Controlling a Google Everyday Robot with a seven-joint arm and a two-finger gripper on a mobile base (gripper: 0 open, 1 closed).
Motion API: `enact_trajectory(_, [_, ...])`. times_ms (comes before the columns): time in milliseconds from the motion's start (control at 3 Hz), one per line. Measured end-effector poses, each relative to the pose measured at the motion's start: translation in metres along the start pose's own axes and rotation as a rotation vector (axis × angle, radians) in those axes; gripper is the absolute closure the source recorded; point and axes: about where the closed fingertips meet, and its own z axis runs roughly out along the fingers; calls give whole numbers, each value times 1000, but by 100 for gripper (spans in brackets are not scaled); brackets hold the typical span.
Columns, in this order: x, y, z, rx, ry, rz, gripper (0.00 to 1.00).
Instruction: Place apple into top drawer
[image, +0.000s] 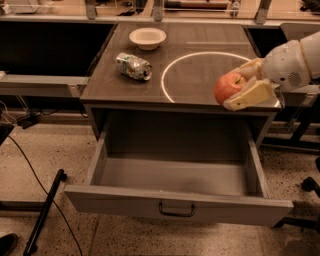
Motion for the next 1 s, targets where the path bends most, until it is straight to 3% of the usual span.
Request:
enact_trajectory(333, [2, -8, -11, 76, -38, -9, 100])
enact_trajectory(667, [24, 11, 41, 74, -51, -2, 100])
enact_trajectory(1000, [79, 52, 105, -55, 8, 30, 100])
